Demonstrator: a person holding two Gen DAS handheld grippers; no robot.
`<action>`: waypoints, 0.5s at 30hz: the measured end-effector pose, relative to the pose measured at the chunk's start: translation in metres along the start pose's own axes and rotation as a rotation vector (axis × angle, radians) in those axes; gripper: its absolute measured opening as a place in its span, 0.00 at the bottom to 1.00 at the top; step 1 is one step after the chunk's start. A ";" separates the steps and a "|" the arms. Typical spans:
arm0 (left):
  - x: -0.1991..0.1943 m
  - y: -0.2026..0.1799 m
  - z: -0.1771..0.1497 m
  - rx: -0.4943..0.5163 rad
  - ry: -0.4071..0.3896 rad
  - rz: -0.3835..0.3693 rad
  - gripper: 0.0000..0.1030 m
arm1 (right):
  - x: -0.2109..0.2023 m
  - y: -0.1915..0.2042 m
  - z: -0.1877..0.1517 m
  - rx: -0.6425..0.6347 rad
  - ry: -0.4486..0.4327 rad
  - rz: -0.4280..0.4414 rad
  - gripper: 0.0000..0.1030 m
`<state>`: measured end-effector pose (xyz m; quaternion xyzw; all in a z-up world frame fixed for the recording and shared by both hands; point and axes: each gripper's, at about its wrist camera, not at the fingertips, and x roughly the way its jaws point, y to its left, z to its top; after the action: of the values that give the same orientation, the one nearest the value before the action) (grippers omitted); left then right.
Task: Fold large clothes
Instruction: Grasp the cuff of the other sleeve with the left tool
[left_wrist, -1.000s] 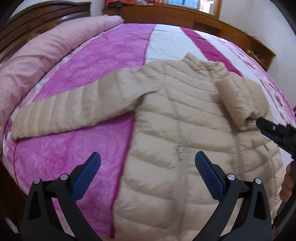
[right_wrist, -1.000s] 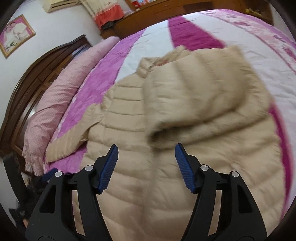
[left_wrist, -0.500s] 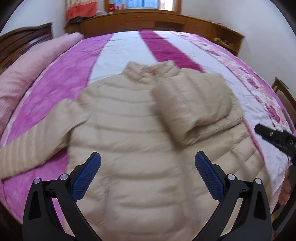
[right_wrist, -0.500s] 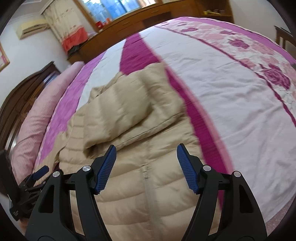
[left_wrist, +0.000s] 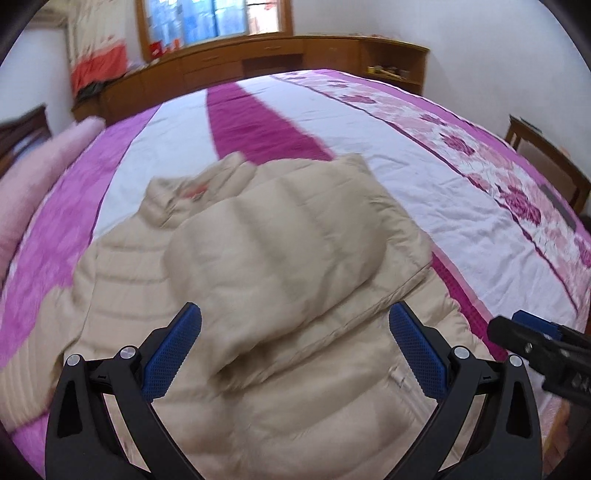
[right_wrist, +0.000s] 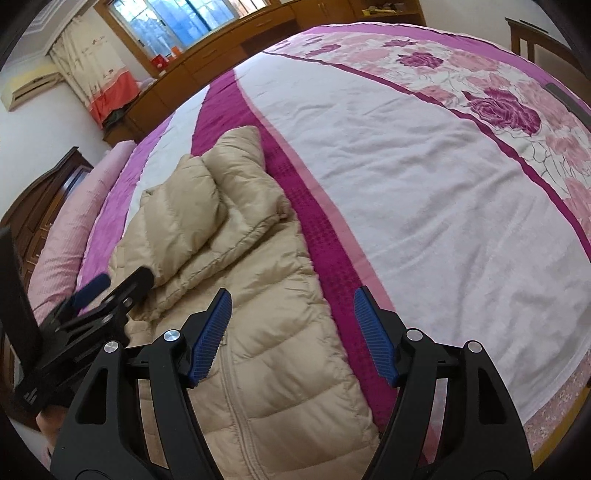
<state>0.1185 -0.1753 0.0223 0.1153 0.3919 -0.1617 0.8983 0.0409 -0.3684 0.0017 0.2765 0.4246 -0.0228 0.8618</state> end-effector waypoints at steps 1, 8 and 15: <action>0.005 -0.006 0.003 0.021 -0.001 0.001 0.95 | 0.001 -0.002 0.000 0.006 0.001 0.001 0.67; 0.038 -0.036 0.018 0.115 -0.015 0.051 0.92 | 0.003 -0.013 -0.003 0.037 0.009 0.006 0.67; 0.065 -0.045 0.018 0.163 -0.012 0.103 0.56 | 0.005 -0.024 -0.006 0.067 0.018 0.005 0.67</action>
<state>0.1547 -0.2359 -0.0178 0.2069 0.3657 -0.1474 0.8954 0.0329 -0.3850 -0.0163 0.3063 0.4305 -0.0321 0.8484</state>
